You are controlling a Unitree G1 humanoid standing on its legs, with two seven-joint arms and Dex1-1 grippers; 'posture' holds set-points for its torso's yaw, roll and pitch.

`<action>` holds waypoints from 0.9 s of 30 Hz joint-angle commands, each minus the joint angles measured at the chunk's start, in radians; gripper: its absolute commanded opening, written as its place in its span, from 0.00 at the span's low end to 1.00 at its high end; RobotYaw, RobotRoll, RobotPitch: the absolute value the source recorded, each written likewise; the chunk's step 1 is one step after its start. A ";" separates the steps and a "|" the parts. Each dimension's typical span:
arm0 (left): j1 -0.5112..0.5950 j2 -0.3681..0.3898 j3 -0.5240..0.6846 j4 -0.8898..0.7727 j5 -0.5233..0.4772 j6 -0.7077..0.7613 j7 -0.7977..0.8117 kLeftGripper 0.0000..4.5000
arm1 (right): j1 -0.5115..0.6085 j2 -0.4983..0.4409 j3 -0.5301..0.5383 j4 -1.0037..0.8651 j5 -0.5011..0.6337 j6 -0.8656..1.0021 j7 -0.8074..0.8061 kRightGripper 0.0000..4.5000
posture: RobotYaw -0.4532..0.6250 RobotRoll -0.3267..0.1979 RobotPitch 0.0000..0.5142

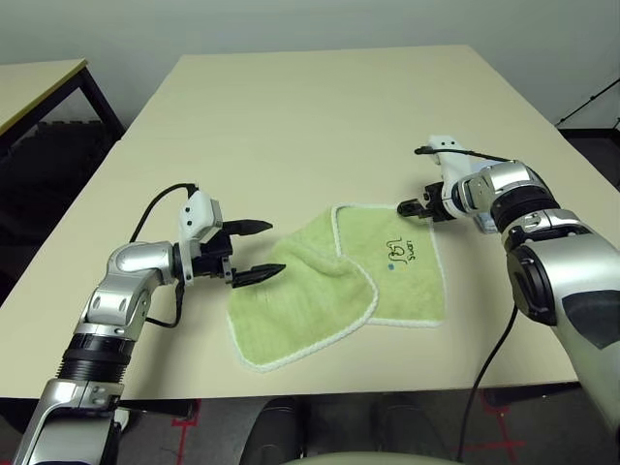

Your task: Fold the towel and set it aside.

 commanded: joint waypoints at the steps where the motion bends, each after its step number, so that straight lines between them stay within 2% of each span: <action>1: 0.003 0.011 0.002 -0.016 0.011 -0.001 -0.001 1.00 | 0.011 0.003 0.002 0.012 -0.009 -0.002 0.018 0.60 | 0.54 0.62 0.11; 7: -0.001 0.007 -0.001 -0.015 0.012 -0.001 0.001 1.00 | 0.005 -0.017 -0.010 0.000 -0.003 0.002 0.037 0.06 | 0.53 0.62 0.10; 8: -0.002 0.006 -0.002 -0.014 0.012 -0.001 0.002 1.00 | 0.004 -0.021 -0.012 -0.003 -0.001 0.003 0.042 0.01 | 0.53 0.62 0.10; 17: 0.001 -0.004 -0.002 -0.017 0.007 0.008 0.019 1.00 | -0.012 -0.064 -0.021 -0.084 0.022 0.022 0.085 0.01 | 0.53 0.62 0.11; 21: -0.025 -0.036 0.012 -0.011 -0.004 0.025 0.069 1.00 | 0.031 -0.073 -0.044 -0.272 0.069 0.079 0.095 0.01 | 0.52 0.62 0.11; 27: -0.041 -0.067 0.030 -0.022 -0.016 0.056 0.121 1.00 | 0.229 -0.049 -0.069 -0.728 0.127 0.120 0.032 0.01 | 0.52 0.62 0.10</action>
